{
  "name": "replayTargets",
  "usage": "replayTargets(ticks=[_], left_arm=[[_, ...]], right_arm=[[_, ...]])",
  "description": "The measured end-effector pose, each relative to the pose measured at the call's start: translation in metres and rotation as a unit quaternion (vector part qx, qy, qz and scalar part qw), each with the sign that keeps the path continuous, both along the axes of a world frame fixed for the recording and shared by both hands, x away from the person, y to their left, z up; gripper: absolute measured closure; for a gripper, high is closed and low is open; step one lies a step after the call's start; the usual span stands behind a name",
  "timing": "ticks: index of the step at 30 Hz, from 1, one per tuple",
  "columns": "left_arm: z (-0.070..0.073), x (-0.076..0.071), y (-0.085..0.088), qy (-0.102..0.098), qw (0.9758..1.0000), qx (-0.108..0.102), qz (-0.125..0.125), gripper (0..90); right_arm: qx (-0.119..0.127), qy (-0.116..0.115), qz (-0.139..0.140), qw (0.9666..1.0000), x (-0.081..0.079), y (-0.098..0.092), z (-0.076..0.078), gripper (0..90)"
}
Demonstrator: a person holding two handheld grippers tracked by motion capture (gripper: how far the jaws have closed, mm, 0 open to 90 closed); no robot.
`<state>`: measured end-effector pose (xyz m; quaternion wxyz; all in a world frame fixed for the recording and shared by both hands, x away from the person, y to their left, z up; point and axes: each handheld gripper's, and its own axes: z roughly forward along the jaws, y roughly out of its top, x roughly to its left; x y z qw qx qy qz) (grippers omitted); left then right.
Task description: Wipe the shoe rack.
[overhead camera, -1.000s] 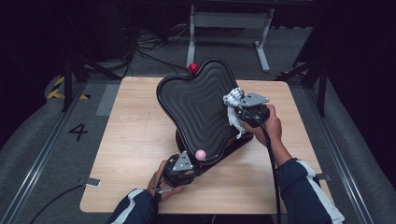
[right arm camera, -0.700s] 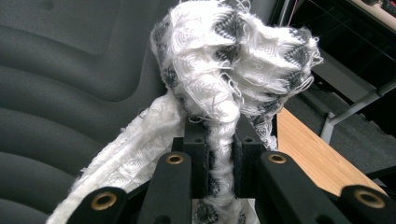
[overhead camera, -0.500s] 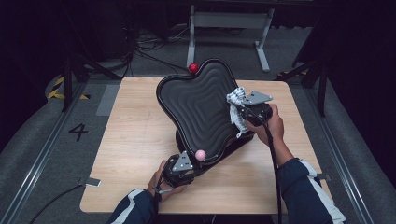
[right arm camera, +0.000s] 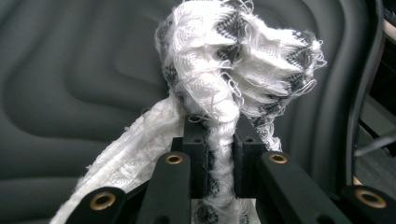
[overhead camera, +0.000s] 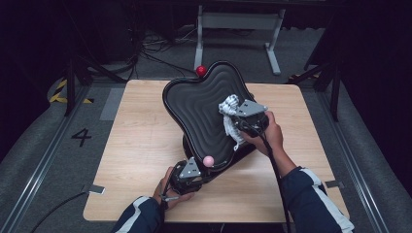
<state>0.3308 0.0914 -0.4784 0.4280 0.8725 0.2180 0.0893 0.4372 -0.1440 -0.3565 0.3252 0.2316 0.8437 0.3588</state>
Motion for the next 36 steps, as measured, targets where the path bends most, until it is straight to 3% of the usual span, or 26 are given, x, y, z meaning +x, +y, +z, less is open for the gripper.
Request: replayTargets(ticks=[23,36], left_arm=[[0.000,0.000,0.000,0.000,1.0000,0.000,0.000,72.5],[0.000,0.000,0.000,0.001,1.0000,-0.004,0.000,72.5]], right_arm=[[-0.006,-0.019,0.082,0.9964,-0.025,0.059,0.006,79.4],[0.001,-0.014,0.091,0.9958,-0.023,0.060,0.007,79.3]])
